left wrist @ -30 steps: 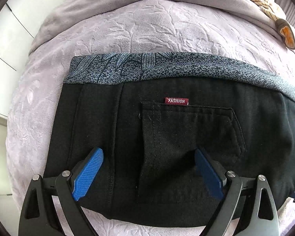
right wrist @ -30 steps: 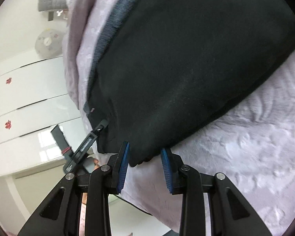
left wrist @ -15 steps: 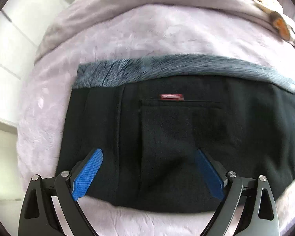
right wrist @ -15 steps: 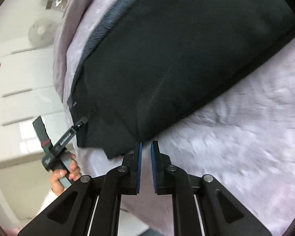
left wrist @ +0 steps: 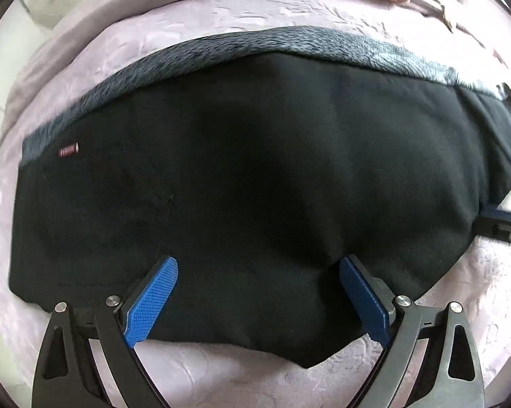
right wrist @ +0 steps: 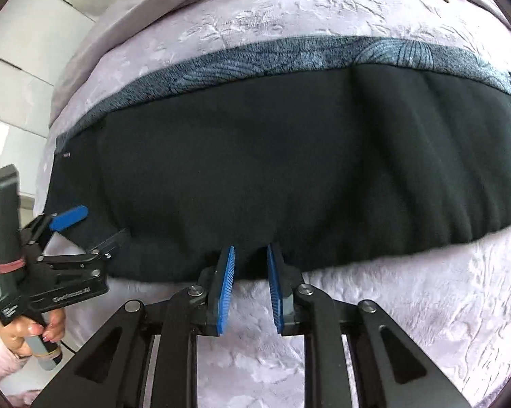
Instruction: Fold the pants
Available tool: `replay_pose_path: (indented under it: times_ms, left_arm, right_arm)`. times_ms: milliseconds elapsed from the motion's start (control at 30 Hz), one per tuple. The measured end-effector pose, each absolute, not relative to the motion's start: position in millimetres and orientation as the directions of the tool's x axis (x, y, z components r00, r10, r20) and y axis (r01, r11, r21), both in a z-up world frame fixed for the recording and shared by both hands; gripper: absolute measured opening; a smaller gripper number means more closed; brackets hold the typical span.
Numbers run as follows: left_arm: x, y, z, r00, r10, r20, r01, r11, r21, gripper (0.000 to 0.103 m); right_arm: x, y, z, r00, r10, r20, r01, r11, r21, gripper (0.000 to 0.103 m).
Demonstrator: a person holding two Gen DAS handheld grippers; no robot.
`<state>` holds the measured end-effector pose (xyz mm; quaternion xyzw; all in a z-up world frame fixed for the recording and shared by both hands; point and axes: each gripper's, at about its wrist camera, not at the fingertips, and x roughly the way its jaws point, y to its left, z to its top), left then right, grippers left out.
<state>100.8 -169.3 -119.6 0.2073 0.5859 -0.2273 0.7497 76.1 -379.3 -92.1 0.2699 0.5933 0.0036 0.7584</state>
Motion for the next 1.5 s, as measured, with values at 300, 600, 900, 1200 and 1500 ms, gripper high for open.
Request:
replay_pose_path:
  times_ms: [300,600,900,1200,1500]
  left_arm:
    - [138.4,-186.2,-58.5,0.317,-0.144,-0.937,0.561,0.826,0.063,0.098]
    - [215.7,-213.4,-98.9,0.359,-0.036,-0.933,0.390,0.914,0.115,0.098]
    - [239.4,-204.9,-91.0,0.369,0.014,-0.929,0.359,0.920,0.157,0.098]
    - [154.4,-212.4,-47.8,0.323,-0.010,-0.946,0.476,0.866,0.153,0.098]
    - [65.7,-269.5,-43.9,0.216,-0.054,-0.975,0.604,0.792,0.089,0.098]
  right_arm:
    - [49.7,-415.6,-57.3,0.371,0.326,-0.869,0.358,0.814,0.458,0.025]
    - [154.9,-433.1,-73.3,0.386,0.315,-0.867,0.272,0.859,0.433,0.025]
    - [162.5,-471.4,-91.7,0.372,0.238,-0.897,0.368,0.849,0.378,0.022]
    - [55.4,-504.3,-63.5,0.396,0.302,-0.867,0.491,0.728,0.478,0.035]
    - [-40.0,-527.4,-69.6,0.411,0.315,-0.855,0.637,0.571,0.517,0.036]
